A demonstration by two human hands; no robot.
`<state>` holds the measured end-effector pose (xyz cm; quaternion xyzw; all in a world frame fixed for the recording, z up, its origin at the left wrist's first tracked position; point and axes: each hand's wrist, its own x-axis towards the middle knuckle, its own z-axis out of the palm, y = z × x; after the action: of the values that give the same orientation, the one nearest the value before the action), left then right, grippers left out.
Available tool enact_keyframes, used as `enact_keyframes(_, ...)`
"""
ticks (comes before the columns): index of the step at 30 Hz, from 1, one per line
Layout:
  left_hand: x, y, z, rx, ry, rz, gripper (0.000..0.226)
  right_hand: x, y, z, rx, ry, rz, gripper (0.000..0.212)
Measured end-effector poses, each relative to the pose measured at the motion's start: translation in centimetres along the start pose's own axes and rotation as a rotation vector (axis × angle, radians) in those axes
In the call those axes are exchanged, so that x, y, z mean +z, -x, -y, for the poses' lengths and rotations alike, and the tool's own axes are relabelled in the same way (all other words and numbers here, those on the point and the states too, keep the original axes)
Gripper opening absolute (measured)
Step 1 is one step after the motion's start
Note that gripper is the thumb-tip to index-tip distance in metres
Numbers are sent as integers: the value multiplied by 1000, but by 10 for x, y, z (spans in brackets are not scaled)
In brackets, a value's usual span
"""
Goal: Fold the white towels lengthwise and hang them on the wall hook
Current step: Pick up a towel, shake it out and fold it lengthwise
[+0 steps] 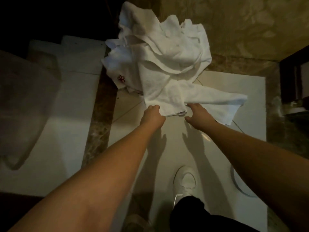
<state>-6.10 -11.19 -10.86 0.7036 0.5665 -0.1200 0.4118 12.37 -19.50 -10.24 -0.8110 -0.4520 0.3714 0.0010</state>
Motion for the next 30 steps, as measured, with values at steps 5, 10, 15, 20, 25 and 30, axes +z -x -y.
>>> enact_keyframes(5,51,-74,16,-1,-166,3,59,37,-74,-30,-49,28,34,75)
enact_keyframes(10,76,-108,31,87,-277,-114,49,52,-117,-41,-176,183,39,74)
enact_keyframes(15,74,-115,49,237,-223,-229,24,59,-119,-50,-257,236,-13,67)
enact_keyframes(20,61,-116,51,353,-406,-126,20,61,-112,-44,-232,184,-30,49)
enact_keyframes(25,61,-104,52,380,-440,-92,25,43,-106,-28,-254,139,-73,16)
enact_keyframes(30,37,-84,42,304,-228,-78,14,4,-85,-15,-355,176,-159,22)
